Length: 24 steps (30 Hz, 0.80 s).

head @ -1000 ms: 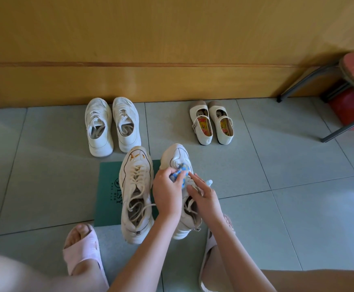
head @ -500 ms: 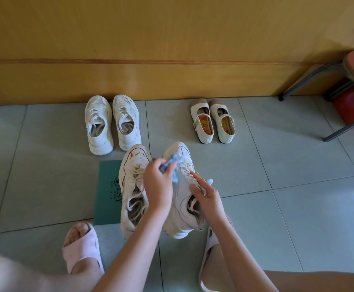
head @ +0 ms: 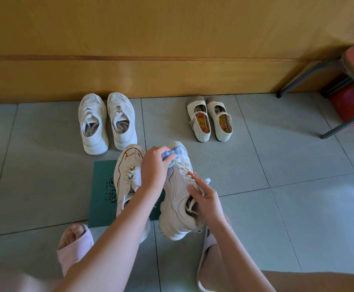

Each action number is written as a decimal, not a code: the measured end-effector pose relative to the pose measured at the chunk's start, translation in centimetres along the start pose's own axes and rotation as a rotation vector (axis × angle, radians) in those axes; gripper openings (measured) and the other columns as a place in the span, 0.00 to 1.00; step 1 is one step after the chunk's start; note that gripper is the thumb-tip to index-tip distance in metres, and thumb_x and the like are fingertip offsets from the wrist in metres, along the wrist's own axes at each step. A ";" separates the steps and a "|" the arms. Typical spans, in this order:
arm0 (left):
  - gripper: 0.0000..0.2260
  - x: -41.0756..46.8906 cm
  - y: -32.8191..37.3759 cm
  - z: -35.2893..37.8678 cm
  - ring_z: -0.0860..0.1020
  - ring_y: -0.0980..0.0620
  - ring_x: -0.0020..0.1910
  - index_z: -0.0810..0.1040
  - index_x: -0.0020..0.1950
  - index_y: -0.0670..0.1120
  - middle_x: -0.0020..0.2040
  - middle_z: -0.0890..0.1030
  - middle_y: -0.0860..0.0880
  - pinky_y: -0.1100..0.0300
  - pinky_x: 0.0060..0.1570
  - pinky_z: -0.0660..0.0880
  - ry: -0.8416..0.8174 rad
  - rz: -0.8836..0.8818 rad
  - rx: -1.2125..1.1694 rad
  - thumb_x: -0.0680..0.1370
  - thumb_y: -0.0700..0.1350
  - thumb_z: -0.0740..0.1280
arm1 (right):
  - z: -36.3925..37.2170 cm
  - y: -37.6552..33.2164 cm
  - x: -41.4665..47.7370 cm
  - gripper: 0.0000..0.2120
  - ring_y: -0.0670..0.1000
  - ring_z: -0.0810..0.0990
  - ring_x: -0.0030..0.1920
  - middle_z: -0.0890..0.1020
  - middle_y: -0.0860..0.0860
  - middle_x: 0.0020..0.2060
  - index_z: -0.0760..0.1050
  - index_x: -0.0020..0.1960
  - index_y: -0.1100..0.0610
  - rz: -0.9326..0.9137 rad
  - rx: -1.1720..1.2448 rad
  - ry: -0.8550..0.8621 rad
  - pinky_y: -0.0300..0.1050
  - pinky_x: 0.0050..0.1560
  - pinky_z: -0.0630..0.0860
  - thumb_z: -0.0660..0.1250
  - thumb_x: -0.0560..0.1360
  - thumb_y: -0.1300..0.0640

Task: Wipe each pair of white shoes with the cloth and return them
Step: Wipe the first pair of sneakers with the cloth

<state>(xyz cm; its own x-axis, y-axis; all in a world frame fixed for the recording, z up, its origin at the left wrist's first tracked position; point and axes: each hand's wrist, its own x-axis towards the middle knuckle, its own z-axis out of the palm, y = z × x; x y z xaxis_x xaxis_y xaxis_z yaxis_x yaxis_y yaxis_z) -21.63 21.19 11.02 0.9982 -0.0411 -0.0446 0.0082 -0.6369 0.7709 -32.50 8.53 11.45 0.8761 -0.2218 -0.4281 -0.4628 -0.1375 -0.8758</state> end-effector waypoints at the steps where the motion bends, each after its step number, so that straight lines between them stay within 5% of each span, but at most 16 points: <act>1: 0.09 -0.5 -0.1 -0.1 0.76 0.48 0.41 0.81 0.47 0.42 0.41 0.80 0.45 0.56 0.36 0.71 0.005 -0.003 0.020 0.75 0.47 0.70 | 0.1 0.0 0.0 0.18 0.43 0.69 0.67 0.69 0.41 0.69 0.71 0.66 0.44 -0.007 -0.013 -0.011 0.30 0.56 0.68 0.62 0.79 0.59; 14: 0.11 -5.1 0.1 -0.2 0.78 0.48 0.37 0.80 0.44 0.43 0.37 0.81 0.46 0.52 0.35 0.74 -0.011 -0.153 0.055 0.76 0.51 0.67 | 0.9 -0.1 -0.1 0.20 0.41 0.72 0.63 0.72 0.40 0.67 0.71 0.56 0.32 -0.023 -0.061 0.024 0.41 0.62 0.70 0.63 0.78 0.58; 18: 0.10 -6.5 0.4 -0.4 0.78 0.48 0.39 0.80 0.47 0.43 0.40 0.82 0.46 0.52 0.38 0.76 0.020 -0.189 0.004 0.76 0.50 0.67 | 0.7 -0.1 -0.2 0.19 0.44 0.73 0.64 0.72 0.42 0.67 0.71 0.58 0.34 -0.018 -0.028 0.033 0.37 0.58 0.72 0.62 0.78 0.59; 22: 0.10 -4.2 0.5 -0.6 0.76 0.51 0.38 0.80 0.46 0.42 0.40 0.80 0.47 0.58 0.34 0.73 0.100 -0.189 -0.123 0.75 0.49 0.69 | 0.5 -0.2 -0.3 0.19 0.44 0.73 0.64 0.73 0.42 0.66 0.72 0.56 0.33 -0.017 -0.012 0.029 0.37 0.59 0.71 0.62 0.78 0.59; 24: 0.10 -1.2 0.9 -0.9 0.77 0.49 0.40 0.80 0.48 0.42 0.42 0.80 0.47 0.53 0.36 0.76 0.136 -0.180 -0.160 0.75 0.49 0.69 | 0.6 -0.2 -0.2 0.19 0.44 0.72 0.65 0.73 0.41 0.66 0.72 0.57 0.33 -0.019 -0.020 0.026 0.39 0.61 0.71 0.62 0.78 0.59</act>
<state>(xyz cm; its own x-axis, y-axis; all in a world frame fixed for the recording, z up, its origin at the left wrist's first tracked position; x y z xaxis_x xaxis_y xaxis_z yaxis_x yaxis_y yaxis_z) -22.78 21.34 12.35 0.9786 0.1724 -0.1127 0.1850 -0.4946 0.8492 -32.56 9.15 11.56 0.8809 -0.2438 -0.4056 -0.4492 -0.1610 -0.8788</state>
